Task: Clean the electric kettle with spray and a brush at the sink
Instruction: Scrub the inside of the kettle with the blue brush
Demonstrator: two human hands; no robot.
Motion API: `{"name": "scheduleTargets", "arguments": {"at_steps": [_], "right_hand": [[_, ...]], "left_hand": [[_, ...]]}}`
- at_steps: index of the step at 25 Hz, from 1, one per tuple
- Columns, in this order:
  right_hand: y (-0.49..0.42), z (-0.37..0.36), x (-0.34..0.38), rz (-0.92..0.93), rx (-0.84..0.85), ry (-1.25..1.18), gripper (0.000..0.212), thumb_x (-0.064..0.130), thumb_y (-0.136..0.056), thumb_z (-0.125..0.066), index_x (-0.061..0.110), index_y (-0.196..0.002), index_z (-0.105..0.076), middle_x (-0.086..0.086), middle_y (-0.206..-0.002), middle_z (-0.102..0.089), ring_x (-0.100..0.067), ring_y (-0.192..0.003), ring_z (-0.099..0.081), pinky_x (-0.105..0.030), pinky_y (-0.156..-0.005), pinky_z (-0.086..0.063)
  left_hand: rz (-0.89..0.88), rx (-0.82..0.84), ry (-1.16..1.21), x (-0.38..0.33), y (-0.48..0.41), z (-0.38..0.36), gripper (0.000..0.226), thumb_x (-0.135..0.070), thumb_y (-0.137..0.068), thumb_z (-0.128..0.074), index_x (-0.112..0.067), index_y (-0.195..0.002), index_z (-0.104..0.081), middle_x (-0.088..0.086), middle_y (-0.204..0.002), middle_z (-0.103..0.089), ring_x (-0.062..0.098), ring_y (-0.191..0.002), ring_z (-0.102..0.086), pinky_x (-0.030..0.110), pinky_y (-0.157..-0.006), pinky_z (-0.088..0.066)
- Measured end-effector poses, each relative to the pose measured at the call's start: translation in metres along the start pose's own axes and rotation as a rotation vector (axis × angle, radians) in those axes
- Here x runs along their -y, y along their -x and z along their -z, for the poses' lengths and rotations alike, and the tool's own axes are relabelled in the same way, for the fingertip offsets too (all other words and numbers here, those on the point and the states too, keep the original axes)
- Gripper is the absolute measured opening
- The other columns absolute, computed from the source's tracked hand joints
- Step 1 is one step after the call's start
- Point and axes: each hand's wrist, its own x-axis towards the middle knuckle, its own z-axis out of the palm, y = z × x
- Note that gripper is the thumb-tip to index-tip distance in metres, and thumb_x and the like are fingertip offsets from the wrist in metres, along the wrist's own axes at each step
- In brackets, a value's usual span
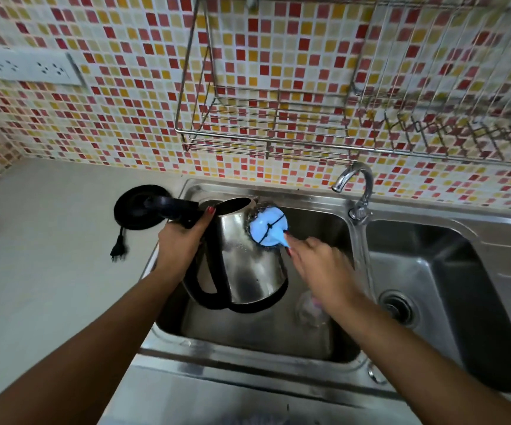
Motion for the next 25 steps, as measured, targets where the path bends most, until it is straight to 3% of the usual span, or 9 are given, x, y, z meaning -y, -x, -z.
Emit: {"name": "scheduleTargets", "arguments": {"at_steps": [4,7,11,13,17,19,21,23,25], "right_hand": [[0.041,0.011,-0.002,0.204,0.140,0.114,0.064,0.024,-0.066,-0.081,0.034,-0.123,-0.054,0.001,-0.075,-0.068,-0.029,-0.049,-0.066,-0.039,-0.041,-0.053],[0.021,0.017,-0.021,0.094,0.062,0.117,0.044,0.026,-0.081,-0.067,0.030,-0.124,-0.056,-0.005,-0.083,-0.068,-0.035,-0.060,-0.068,-0.039,-0.049,-0.055],[0.041,0.008,0.008,0.233,0.100,0.137,0.065,0.019,-0.063,-0.080,0.031,-0.122,-0.058,0.000,-0.074,-0.066,-0.027,-0.042,-0.062,-0.033,-0.036,-0.048],[0.065,0.002,-0.013,0.276,0.132,0.141,0.066,0.022,-0.064,-0.081,0.031,-0.125,-0.056,0.000,-0.075,-0.065,-0.026,-0.042,-0.062,-0.032,-0.036,-0.048],[0.043,0.001,-0.014,0.052,0.049,-0.055,0.041,0.032,-0.090,-0.043,0.028,-0.129,-0.054,-0.006,-0.084,-0.068,-0.034,-0.054,-0.065,-0.044,-0.048,-0.056],[0.056,-0.011,-0.001,0.105,0.005,-0.085,0.039,0.030,-0.088,-0.045,0.026,-0.124,-0.059,-0.003,-0.077,-0.068,-0.027,-0.050,-0.063,-0.044,-0.050,-0.058],[0.074,-0.011,-0.008,0.032,0.064,-0.336,0.035,0.026,-0.091,-0.045,0.030,-0.124,-0.057,0.000,-0.081,-0.069,-0.021,-0.060,-0.064,-0.042,-0.059,-0.058],[0.065,-0.007,-0.021,-0.145,0.155,-0.630,0.031,0.019,-0.094,-0.049,0.030,-0.121,-0.059,0.016,-0.074,-0.065,-0.011,-0.065,-0.063,-0.035,-0.069,-0.056],[0.042,0.005,-0.017,-0.147,0.084,-0.762,0.028,0.012,-0.095,-0.051,0.020,-0.117,-0.065,0.031,-0.059,-0.058,0.008,-0.057,-0.059,-0.014,-0.066,-0.048]], "left_hand": [[0.070,-0.004,0.102,-0.001,0.002,0.001,0.054,-0.063,-0.074,-0.068,-0.012,-0.059,-0.059,0.003,-0.057,-0.060,0.017,-0.058,-0.056,0.032,-0.064,-0.045],[0.106,0.025,0.167,-0.002,0.004,0.005,0.057,-0.069,-0.065,-0.071,-0.013,-0.063,-0.060,0.004,-0.061,-0.060,0.021,-0.061,-0.059,0.035,-0.066,-0.049],[0.153,0.039,0.305,-0.001,0.004,0.012,0.060,-0.073,-0.053,-0.073,-0.017,-0.071,-0.064,0.007,-0.073,-0.064,0.025,-0.069,-0.062,0.038,-0.070,-0.051],[0.166,0.045,0.337,0.000,0.003,0.019,0.065,-0.078,-0.046,-0.073,-0.019,-0.074,-0.064,0.002,-0.068,-0.064,0.022,-0.062,-0.060,0.034,-0.064,-0.050],[0.166,0.096,0.370,-0.004,0.004,0.025,0.059,-0.076,-0.051,-0.071,-0.021,-0.066,-0.057,-0.013,-0.043,-0.052,0.011,-0.046,-0.049,0.025,-0.051,-0.040],[0.145,0.098,0.395,-0.004,0.008,0.028,0.053,-0.069,-0.061,-0.068,-0.018,-0.072,-0.058,-0.013,-0.043,-0.053,0.008,-0.044,-0.052,0.024,-0.051,-0.043],[0.106,0.103,0.441,0.001,0.010,0.032,0.039,-0.056,-0.079,-0.064,-0.017,-0.082,-0.058,-0.011,-0.045,-0.056,0.003,-0.040,-0.055,0.021,-0.049,-0.047],[0.058,0.139,0.450,0.007,0.007,0.036,0.028,-0.045,-0.089,-0.059,-0.018,-0.083,-0.058,-0.012,-0.044,-0.057,0.001,-0.038,-0.055,0.017,-0.043,-0.047],[0.002,0.201,0.436,0.010,0.005,0.036,0.029,-0.041,-0.087,-0.060,-0.012,-0.087,-0.059,-0.014,-0.043,-0.056,0.000,-0.036,-0.053,0.013,-0.041,-0.043]]}}
